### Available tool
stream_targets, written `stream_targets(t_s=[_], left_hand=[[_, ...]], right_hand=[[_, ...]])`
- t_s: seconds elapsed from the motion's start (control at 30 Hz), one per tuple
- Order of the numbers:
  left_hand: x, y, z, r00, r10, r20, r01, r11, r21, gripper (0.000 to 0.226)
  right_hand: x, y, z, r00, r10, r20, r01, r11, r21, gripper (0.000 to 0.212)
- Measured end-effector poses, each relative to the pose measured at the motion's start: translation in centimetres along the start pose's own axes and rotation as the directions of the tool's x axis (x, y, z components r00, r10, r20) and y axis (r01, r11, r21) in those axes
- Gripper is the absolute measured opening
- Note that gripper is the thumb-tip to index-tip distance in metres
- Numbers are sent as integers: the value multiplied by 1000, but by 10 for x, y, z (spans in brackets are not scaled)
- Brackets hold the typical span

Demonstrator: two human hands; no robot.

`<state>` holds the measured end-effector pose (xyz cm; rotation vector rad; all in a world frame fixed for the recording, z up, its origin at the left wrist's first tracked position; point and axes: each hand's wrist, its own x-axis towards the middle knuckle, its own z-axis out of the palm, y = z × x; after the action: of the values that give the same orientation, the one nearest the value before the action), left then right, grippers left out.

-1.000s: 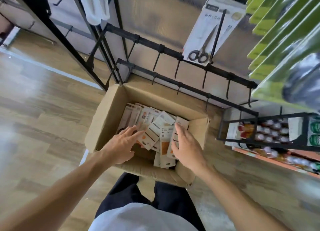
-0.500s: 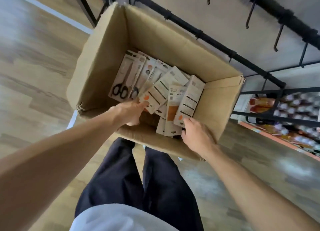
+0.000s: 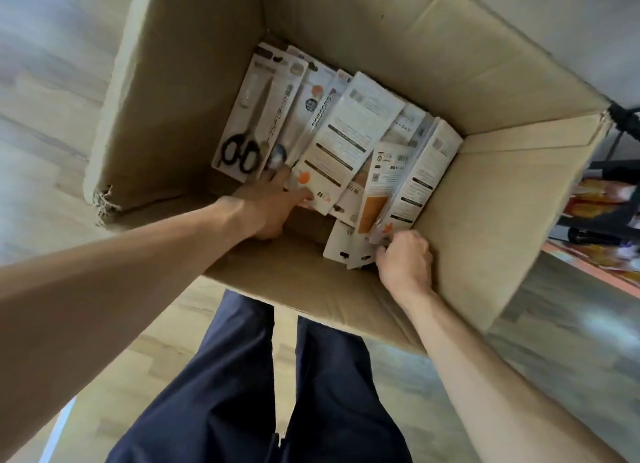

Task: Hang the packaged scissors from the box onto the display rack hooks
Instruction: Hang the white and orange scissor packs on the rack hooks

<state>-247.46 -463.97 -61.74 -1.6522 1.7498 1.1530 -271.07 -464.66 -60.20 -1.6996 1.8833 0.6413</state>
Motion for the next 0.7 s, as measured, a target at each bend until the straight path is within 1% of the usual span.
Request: stream_targets(t_s=[0.13,0.17,0.27,0.33,0.37,0.47,0.53,0.57,0.6,0.67,0.7], left_hand=[[11,-1,0,998,21,-56,-22,1000,-8,77],[13,-2,0,998,24,-64,-25,1000,-16,74],[18,-7,0,996,40,-81,-47,995,-85,65],[17,-10,0,992,49,-118,-65,988,-140,59],[17,-10,0,989,56,-137,-78,983,-164,56],[15,-12,-2,976,101,-194,-148,957,-250,41],[10,-10,-5,956,130,-265,-196,951,-240,27],[7,-7,-8,937,161,-310,-233,949,-210,24],[4,-4,-11,921,185,-342,-267,940,-212,28],[-1,0,-18,878,237,-417,-319,938,-138,39],[-3,1,-20,860,255,-442,-330,939,-101,40]], right_hand=[[0,-2,-1,999,37,-17,-36,998,50,27],[-2,-3,-1,999,31,-28,-29,997,68,32],[-2,-6,0,997,5,-82,4,994,107,63],[2,-6,3,995,-13,-98,22,995,95,74],[4,-6,5,995,-24,-100,30,998,56,76],[4,-10,11,994,-11,-112,9,1000,-24,80],[1,-10,13,994,-22,-105,18,999,-37,82],[-1,-9,12,994,-33,-103,29,998,-47,81],[-3,-8,9,994,-44,-101,38,998,-57,79],[-7,-3,0,993,-76,-86,70,995,-77,75],[-8,-1,-7,992,-95,-77,88,992,-93,71]])
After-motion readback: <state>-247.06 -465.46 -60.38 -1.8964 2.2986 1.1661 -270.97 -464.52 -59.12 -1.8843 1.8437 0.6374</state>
